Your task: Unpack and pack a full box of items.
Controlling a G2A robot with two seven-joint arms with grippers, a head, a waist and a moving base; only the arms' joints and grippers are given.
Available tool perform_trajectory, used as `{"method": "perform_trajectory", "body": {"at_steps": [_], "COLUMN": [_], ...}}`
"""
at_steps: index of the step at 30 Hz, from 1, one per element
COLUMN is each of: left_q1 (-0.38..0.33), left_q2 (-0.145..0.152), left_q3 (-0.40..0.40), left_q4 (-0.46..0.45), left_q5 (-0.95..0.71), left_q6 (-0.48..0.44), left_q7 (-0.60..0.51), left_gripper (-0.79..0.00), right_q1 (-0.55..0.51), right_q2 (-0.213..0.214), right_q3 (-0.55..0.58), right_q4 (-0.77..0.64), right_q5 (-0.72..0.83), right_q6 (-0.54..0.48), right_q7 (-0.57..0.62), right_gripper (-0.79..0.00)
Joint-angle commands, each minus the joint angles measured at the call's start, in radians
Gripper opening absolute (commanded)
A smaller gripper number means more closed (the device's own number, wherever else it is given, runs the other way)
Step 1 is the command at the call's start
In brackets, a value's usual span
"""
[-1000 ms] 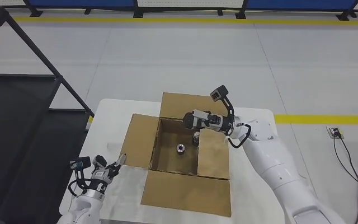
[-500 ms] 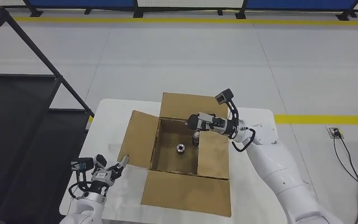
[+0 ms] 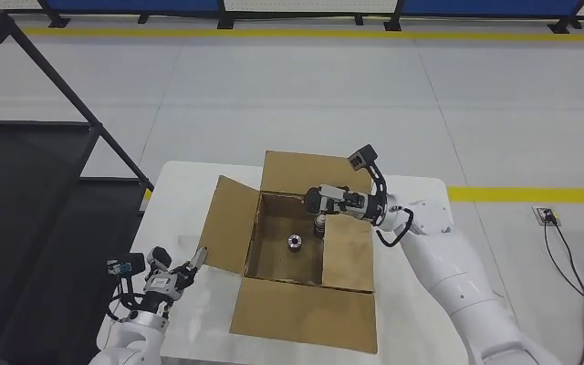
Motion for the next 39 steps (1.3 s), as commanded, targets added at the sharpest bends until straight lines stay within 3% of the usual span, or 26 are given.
{"method": "perform_trajectory", "body": {"at_steps": [1, 8, 13, 20, 26, 36, 39], "left_q1": [0.014, 0.070, 0.033, -0.235, -0.485, -0.499, -0.509], "left_q2": [0.001, 0.004, 0.008, -0.008, -0.034, -0.036, -0.040], "left_q3": [-0.021, -0.051, 0.035, 0.283, 0.421, 0.426, 0.439], "left_q4": [-0.061, -0.283, -0.332, -0.142, 0.113, 0.128, 0.173], "left_q5": [-0.003, -0.022, 0.028, -0.020, -0.243, -0.259, -0.325], "left_q6": [-0.013, -0.088, -0.132, -0.080, -0.040, -0.043, -0.051], "left_q7": [0.015, -0.011, -0.134, -0.342, -0.541, -0.557, -0.569], "left_gripper": [0.000, 0.000, 0.000, 0.000, 0.000, 0.000, 0.000], "right_q1": [-0.001, -0.062, -0.207, -0.435, -0.573, -0.573, -0.579], "right_q2": [0.000, 0.031, 0.089, 0.164, 0.206, 0.206, 0.206], "right_q3": [0.000, 0.026, 0.119, 0.313, 0.440, 0.440, 0.440], "right_q4": [-0.001, -0.105, -0.273, -0.433, -0.483, -0.483, -0.501], "right_q5": [0.002, -0.124, -0.218, -0.185, -0.179, -0.179, -0.166], "right_q6": [-0.001, -0.070, -0.163, -0.246, -0.275, -0.275, -0.251], "right_q7": [-0.001, -0.070, -0.163, -0.245, -0.274, -0.274, -0.303], "right_gripper": [0.000, 0.000, 0.000, 0.000, 0.000, 0.000, 0.000]}}
